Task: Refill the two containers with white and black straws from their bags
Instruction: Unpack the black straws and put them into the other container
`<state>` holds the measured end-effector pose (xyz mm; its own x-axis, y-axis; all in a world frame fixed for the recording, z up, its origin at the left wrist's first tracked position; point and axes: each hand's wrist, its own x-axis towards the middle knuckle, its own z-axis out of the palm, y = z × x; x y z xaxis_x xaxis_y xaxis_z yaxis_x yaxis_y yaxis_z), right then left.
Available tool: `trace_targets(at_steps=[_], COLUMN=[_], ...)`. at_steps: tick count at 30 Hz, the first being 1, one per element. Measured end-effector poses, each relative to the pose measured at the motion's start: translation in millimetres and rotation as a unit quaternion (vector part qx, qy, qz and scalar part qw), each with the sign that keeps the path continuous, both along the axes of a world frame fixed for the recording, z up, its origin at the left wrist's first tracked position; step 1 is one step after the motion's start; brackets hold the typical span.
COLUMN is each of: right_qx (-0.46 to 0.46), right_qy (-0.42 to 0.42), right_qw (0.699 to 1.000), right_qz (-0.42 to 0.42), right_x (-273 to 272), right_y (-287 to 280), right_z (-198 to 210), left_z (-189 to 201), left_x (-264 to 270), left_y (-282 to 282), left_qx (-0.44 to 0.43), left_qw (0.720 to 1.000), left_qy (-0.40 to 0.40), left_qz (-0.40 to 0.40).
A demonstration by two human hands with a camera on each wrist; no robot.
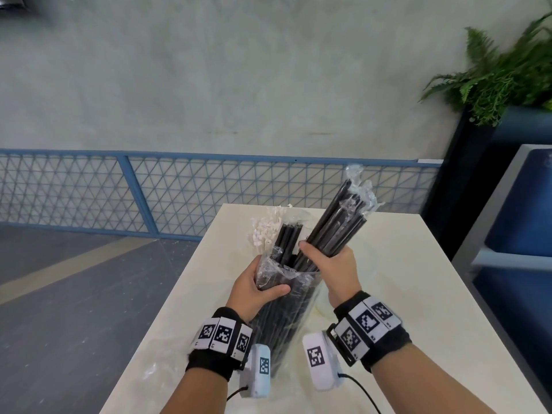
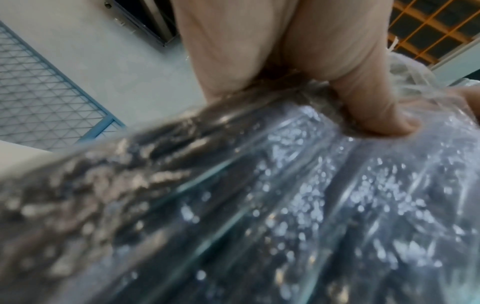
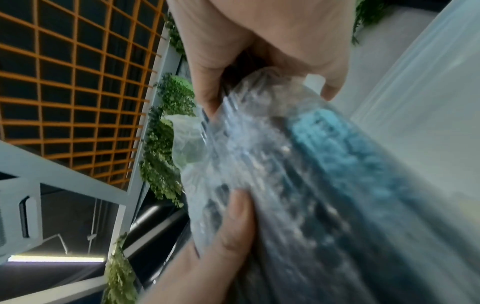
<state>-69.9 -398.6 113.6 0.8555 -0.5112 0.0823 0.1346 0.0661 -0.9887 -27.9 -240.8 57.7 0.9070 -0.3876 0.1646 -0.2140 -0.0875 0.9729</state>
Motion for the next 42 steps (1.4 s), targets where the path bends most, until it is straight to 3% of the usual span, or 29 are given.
trace_targets(at_steps=[11, 20, 25, 31, 36, 42], right_qx=[0.109, 0.228, 0.154, 0.088, 0.051, -0.074], right_qy=[-0.094, -0.104, -0.047, -0.083, -0.095, -0.017], right_qw=[0.988, 0.960, 0.973, 0.973, 0.976, 0.986], right_qz=[-0.060, -0.123, -0.166, -0.195, -0.192, -0.149], right_x=[5.6, 6.7, 15.6, 17.8, 31.5, 32.3], right_y=[-23.9, -74.8, -95.9, -98.9, -88.8, -77.5], right_z=[40.3, 48.7, 43.7, 38.8, 35.5, -3.8], left_z=[-2.9, -4.8, -4.0, -3.5, -1.5, -0.5], left_x=[1.5, 2.5, 1.4, 2.5, -0.1, -0.9], left_y=[-0.8, -5.2, -8.7, -6.7, -10.6, -11.4], left_qx=[0.004, 0.008, 0.018, 0.005, -0.005, -0.028], left_qw=[0.999, 0.998, 0.997, 0.997, 0.998, 0.998], left_qy=[0.011, 0.004, -0.007, -0.008, -0.010, 0.000], left_qz=[0.034, 0.059, 0.068, 0.074, 0.069, 0.060])
